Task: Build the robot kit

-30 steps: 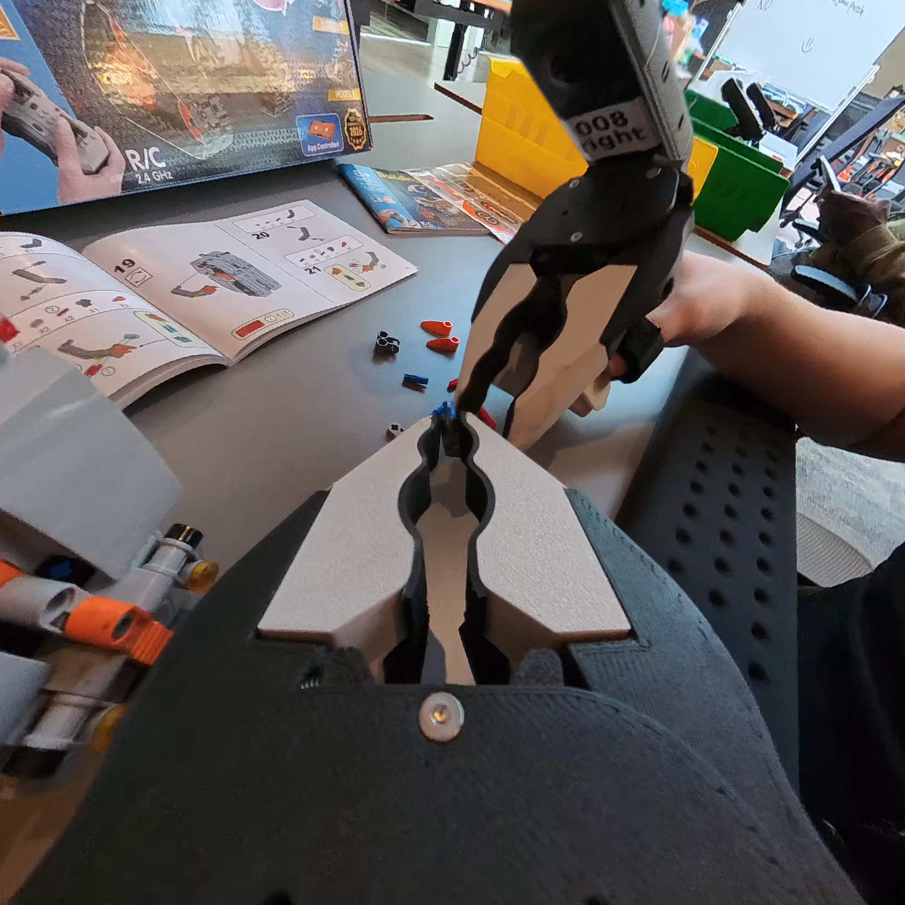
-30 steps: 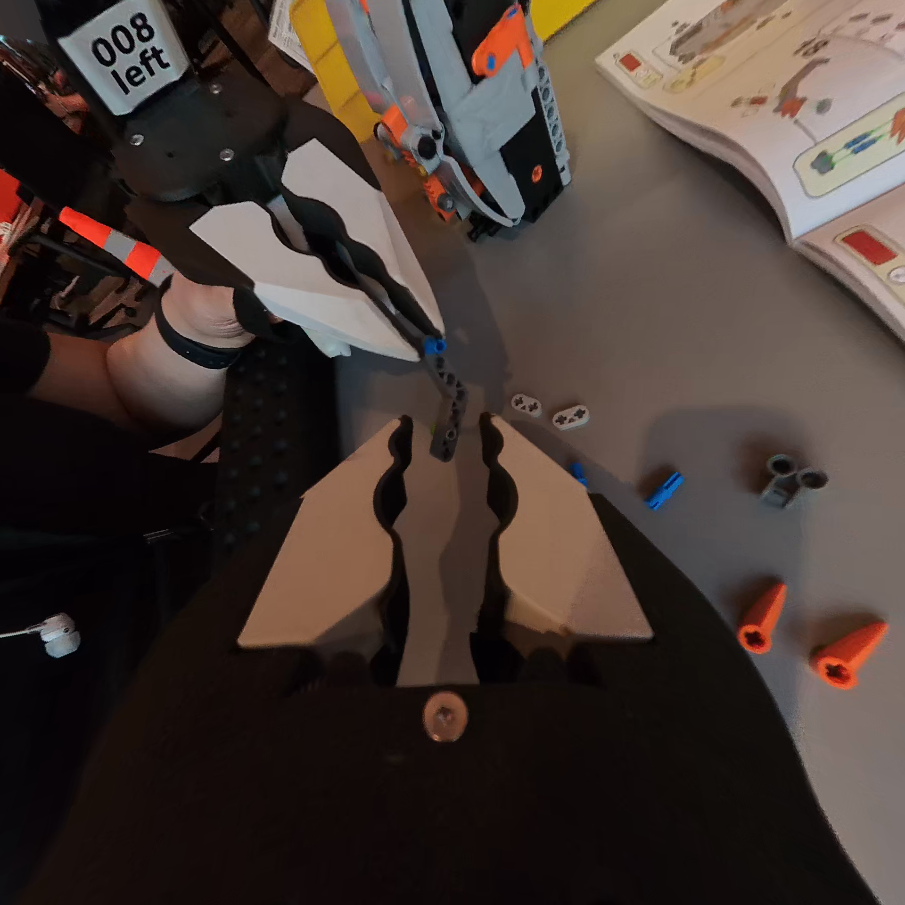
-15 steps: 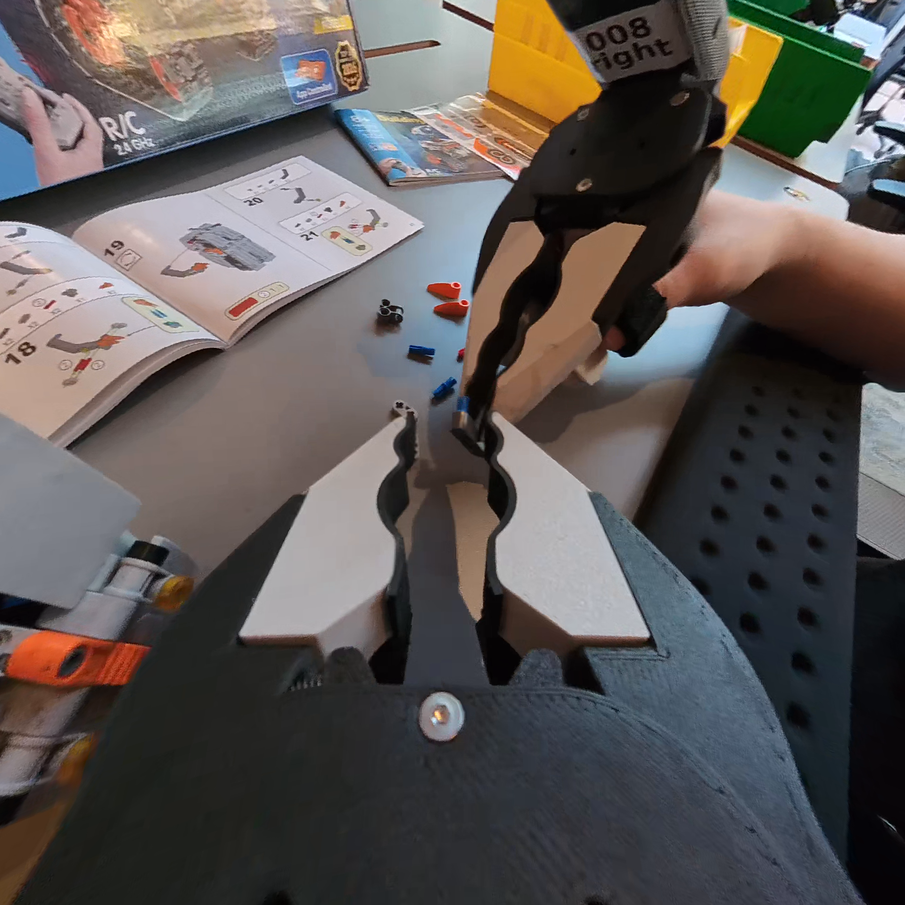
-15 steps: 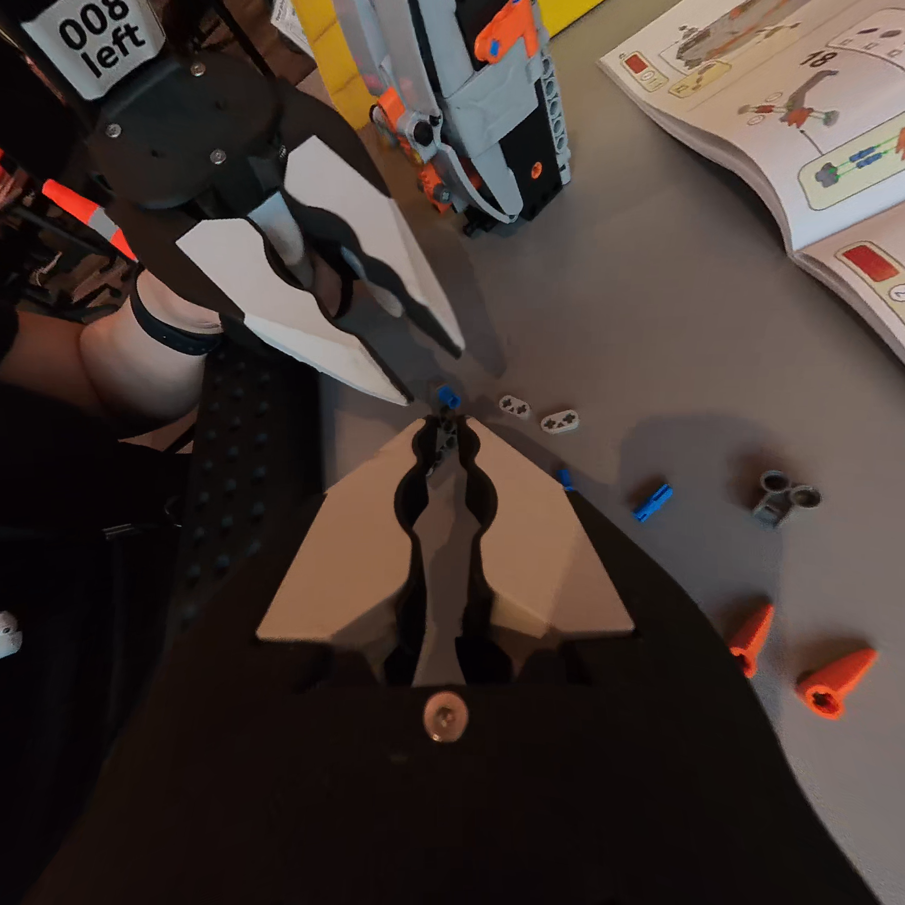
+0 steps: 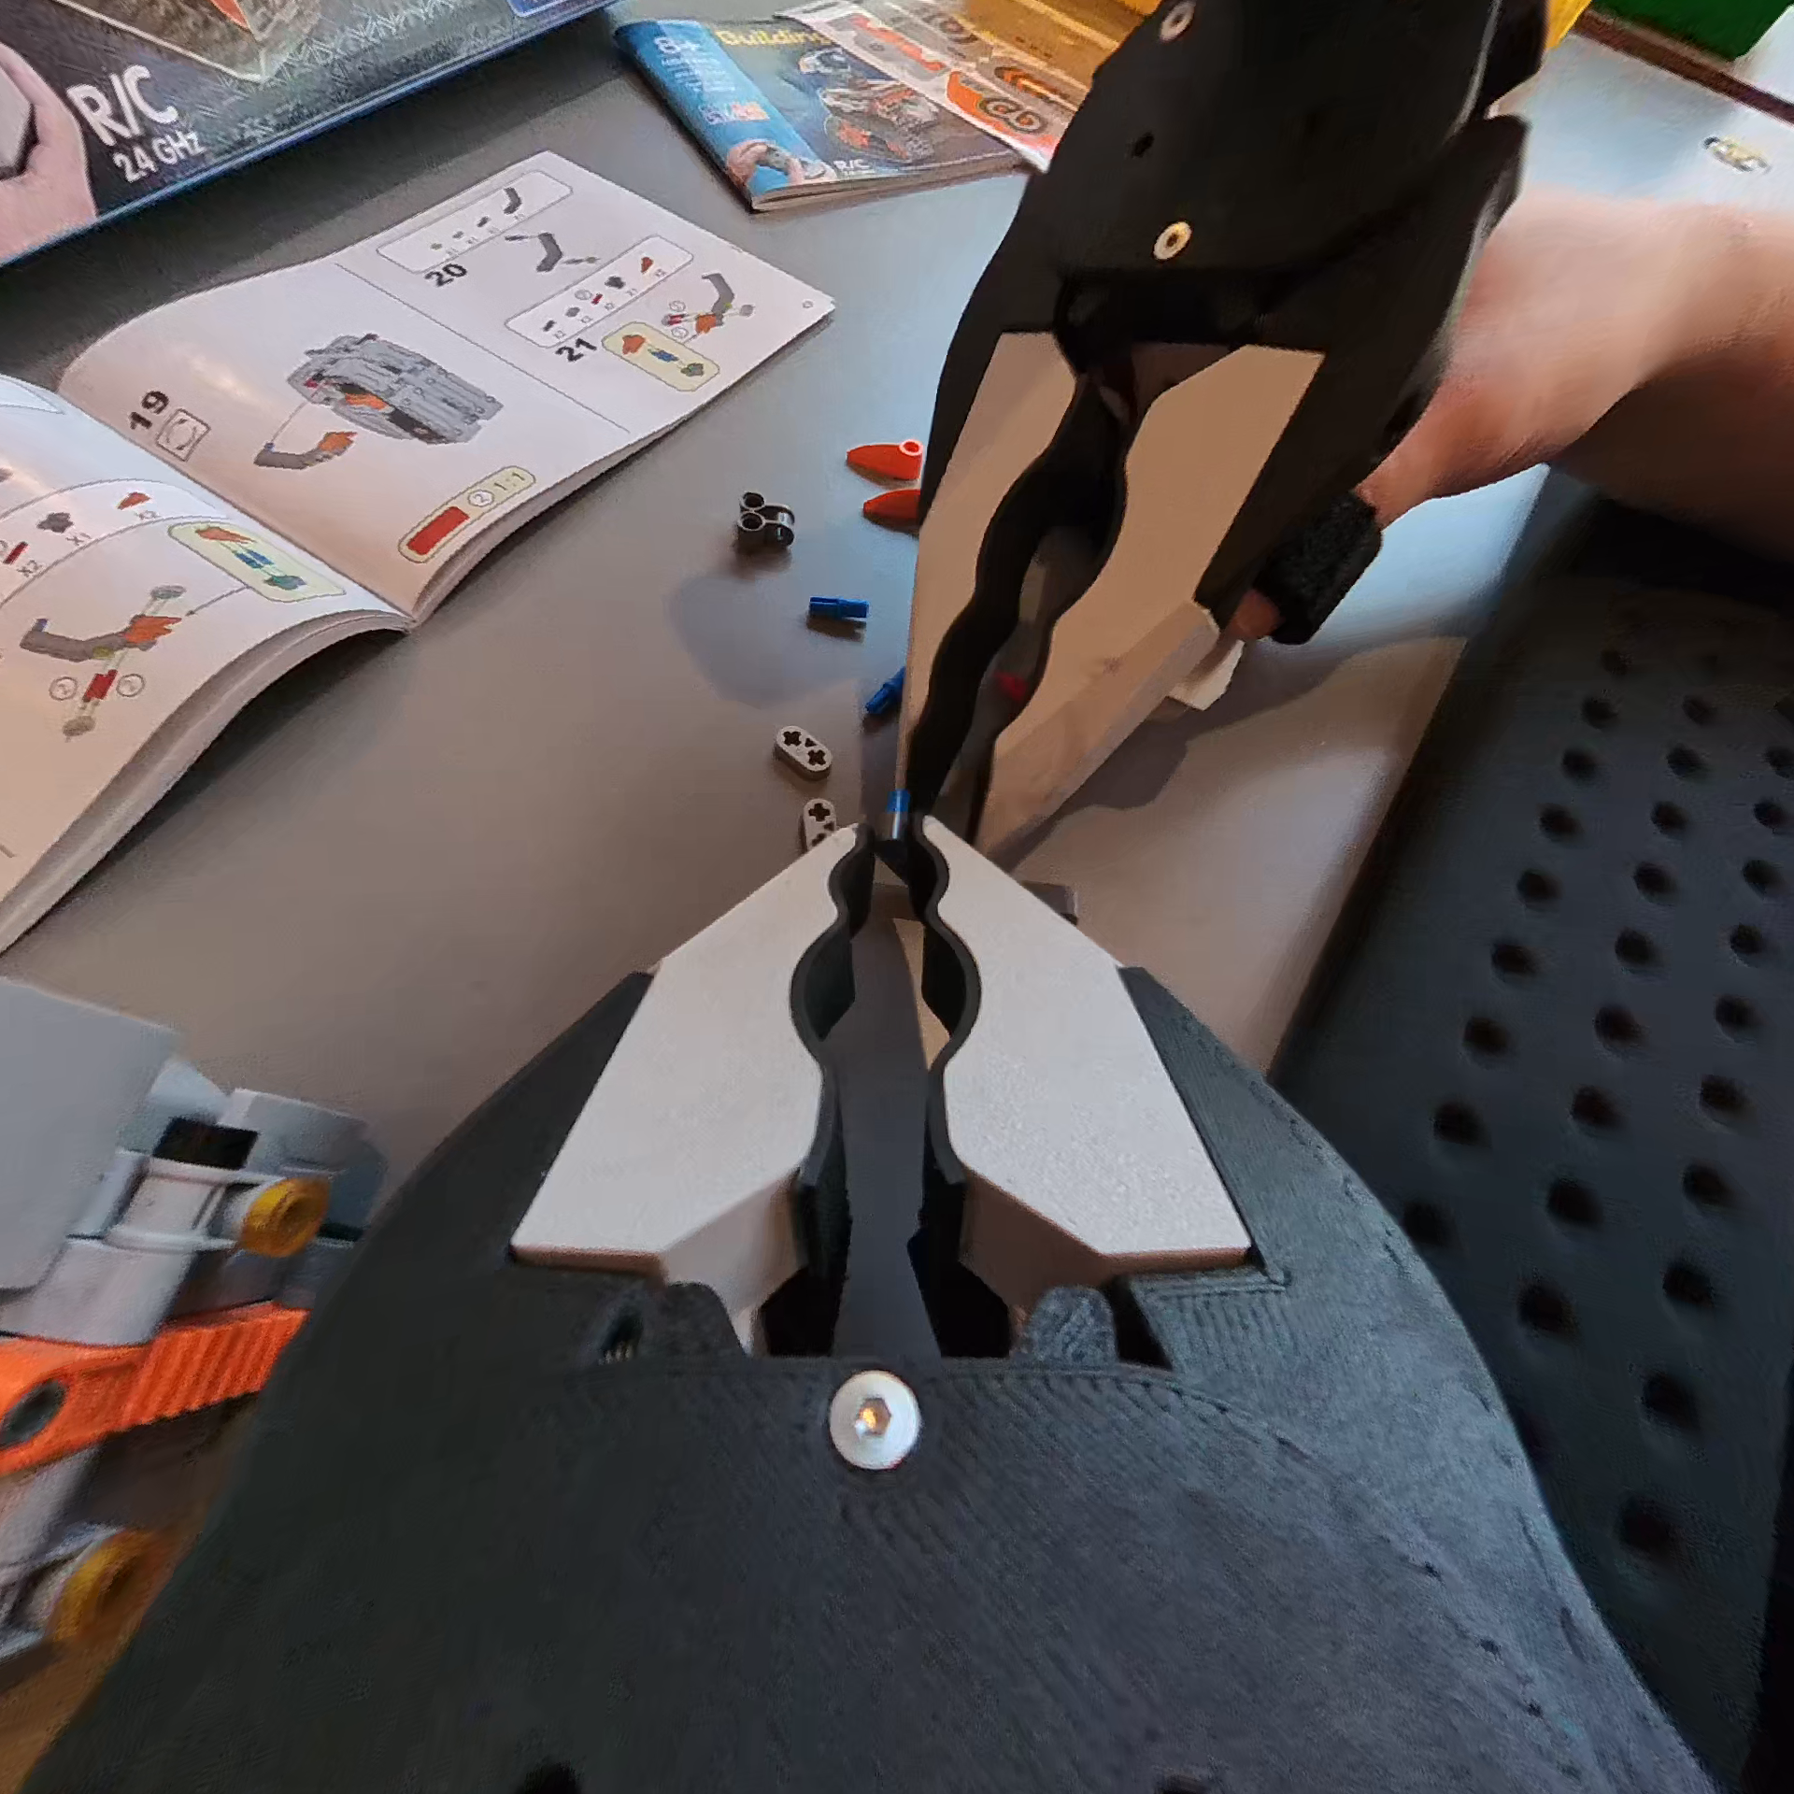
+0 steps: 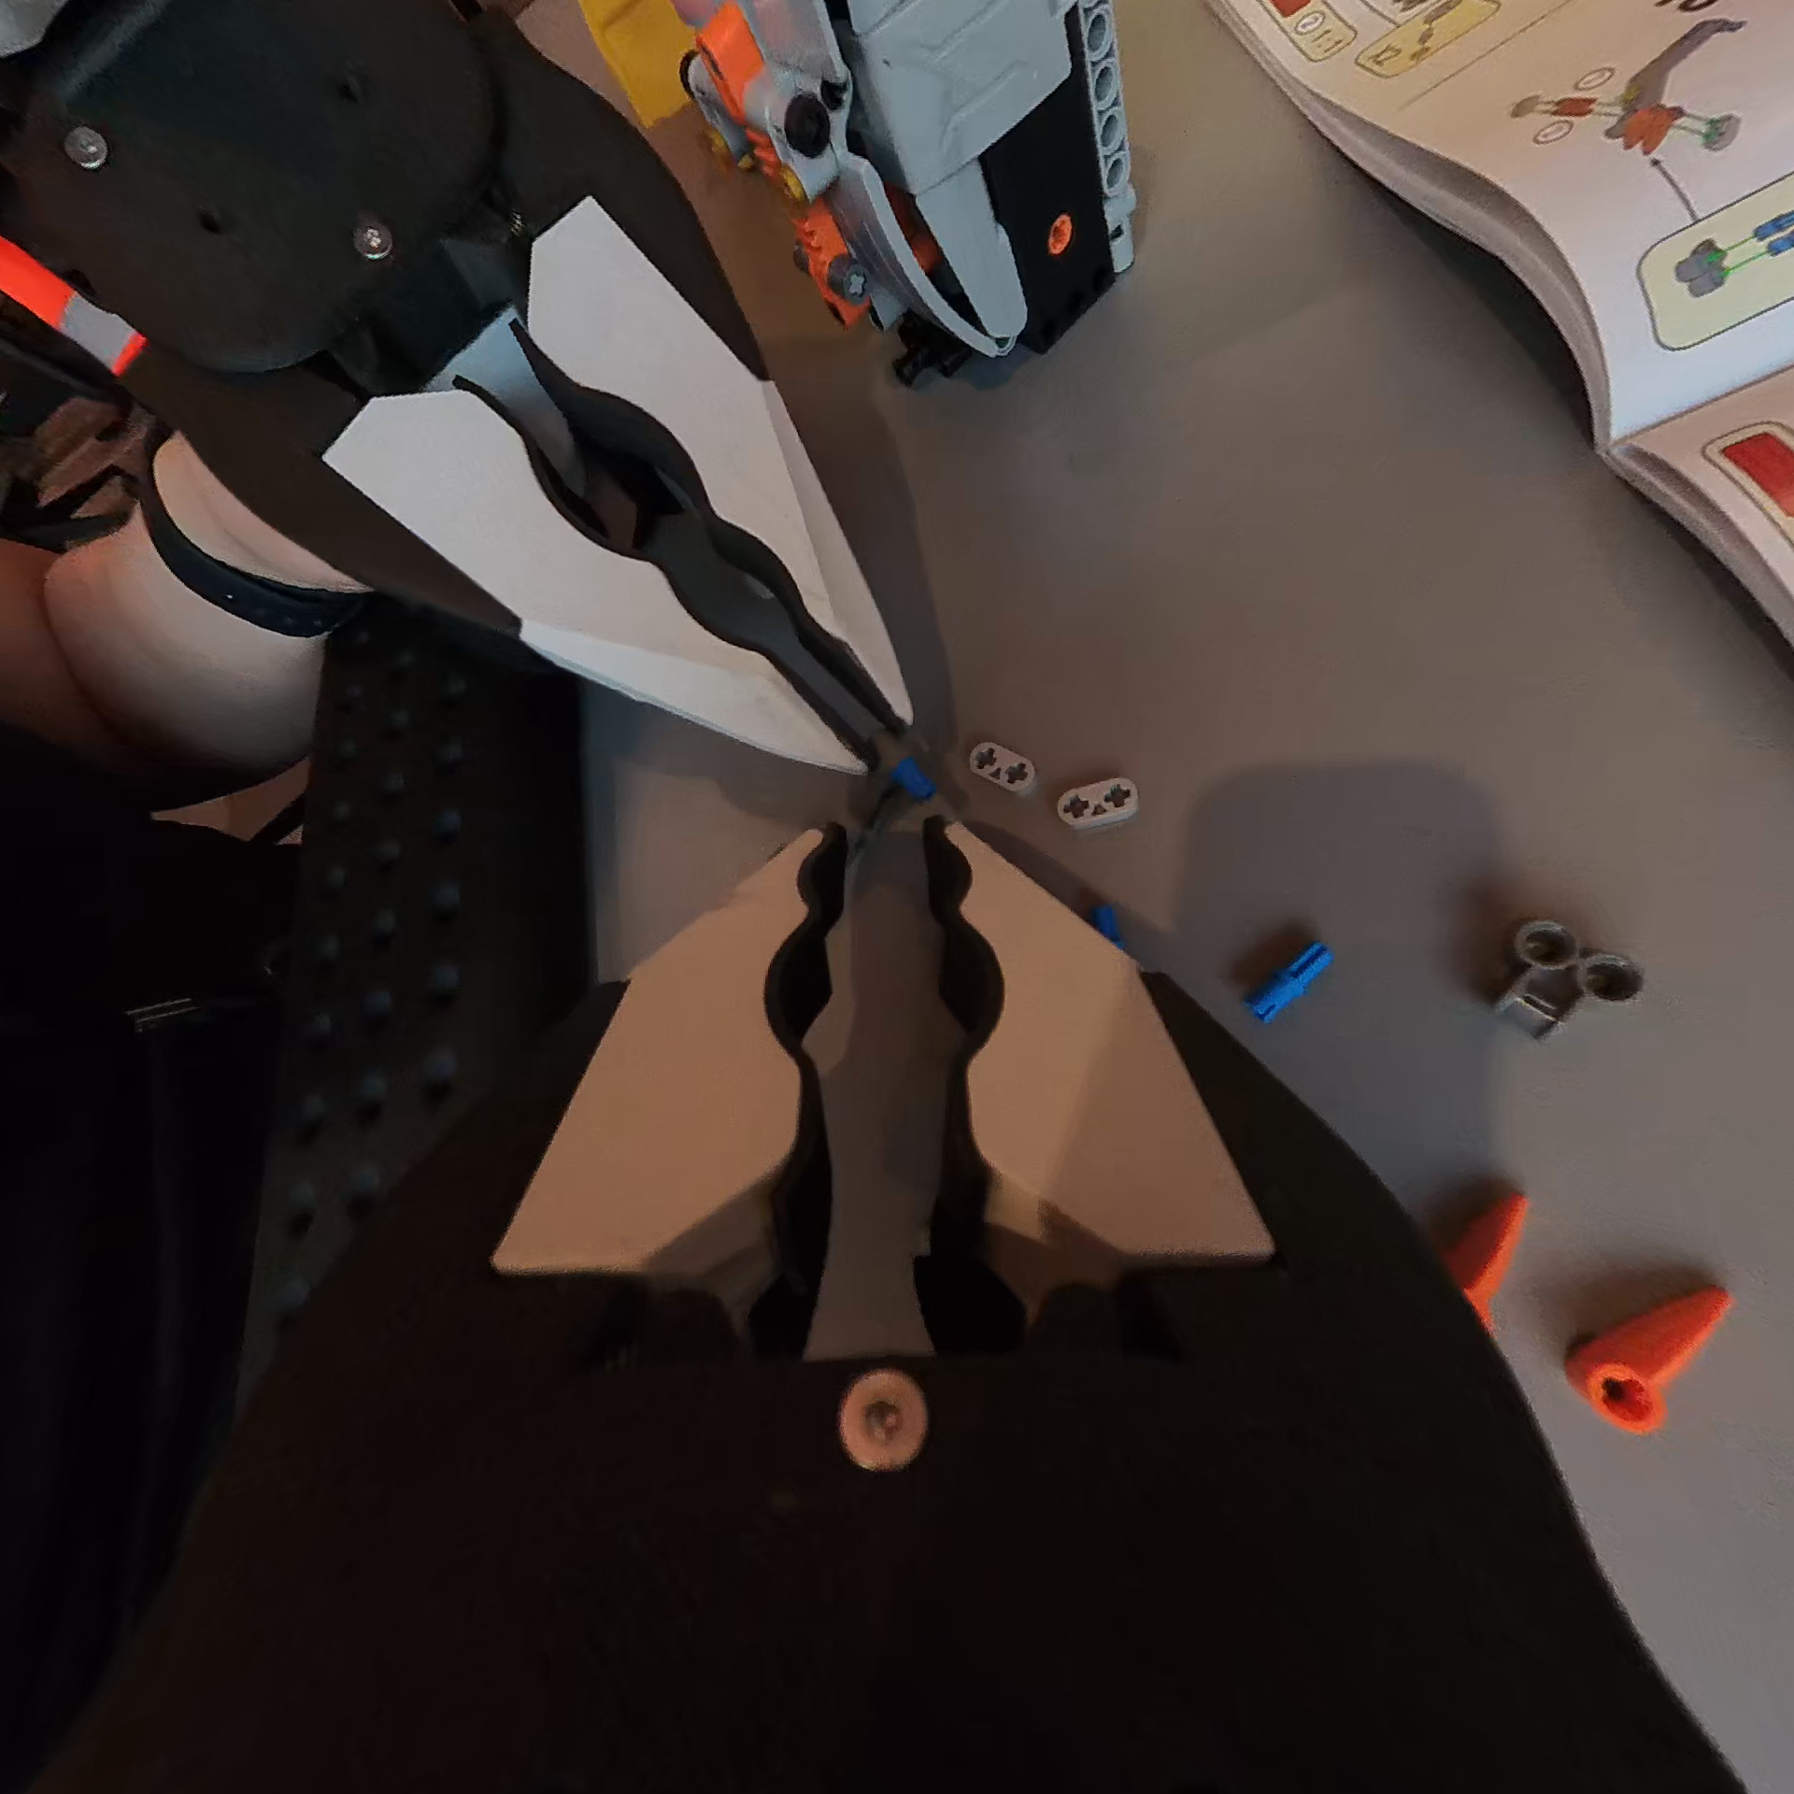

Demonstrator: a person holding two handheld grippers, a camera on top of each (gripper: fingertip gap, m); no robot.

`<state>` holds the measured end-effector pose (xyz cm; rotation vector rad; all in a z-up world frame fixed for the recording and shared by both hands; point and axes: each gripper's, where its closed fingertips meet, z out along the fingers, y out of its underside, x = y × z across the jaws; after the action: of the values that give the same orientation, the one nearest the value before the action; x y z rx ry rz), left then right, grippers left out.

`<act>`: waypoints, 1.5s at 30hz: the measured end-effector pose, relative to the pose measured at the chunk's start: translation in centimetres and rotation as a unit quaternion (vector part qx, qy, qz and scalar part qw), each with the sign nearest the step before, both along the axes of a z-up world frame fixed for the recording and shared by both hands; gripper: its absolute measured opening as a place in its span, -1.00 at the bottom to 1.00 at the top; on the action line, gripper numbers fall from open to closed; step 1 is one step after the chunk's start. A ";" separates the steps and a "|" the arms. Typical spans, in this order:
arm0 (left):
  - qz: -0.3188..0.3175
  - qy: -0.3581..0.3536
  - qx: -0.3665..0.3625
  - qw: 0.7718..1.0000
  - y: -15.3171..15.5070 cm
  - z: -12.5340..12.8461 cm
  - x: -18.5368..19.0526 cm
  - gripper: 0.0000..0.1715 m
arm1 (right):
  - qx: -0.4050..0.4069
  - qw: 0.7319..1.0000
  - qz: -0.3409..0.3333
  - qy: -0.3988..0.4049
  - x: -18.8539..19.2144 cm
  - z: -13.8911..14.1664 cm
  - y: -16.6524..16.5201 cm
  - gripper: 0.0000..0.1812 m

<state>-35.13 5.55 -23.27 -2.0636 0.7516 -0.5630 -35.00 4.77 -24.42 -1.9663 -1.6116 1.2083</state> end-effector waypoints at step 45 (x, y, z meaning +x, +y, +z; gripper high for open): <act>0.061 -0.134 0.088 0.985 0.5 5.7 -1.8 -0.93 | 0.133 0.974 -0.176 -0.042 4.6 -0.8 10.3 -0.67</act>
<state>-36.89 6.09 -17.54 -1.8116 0.4950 -0.6647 -30.41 15.06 -25.20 -2.0358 -1.3056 0.7421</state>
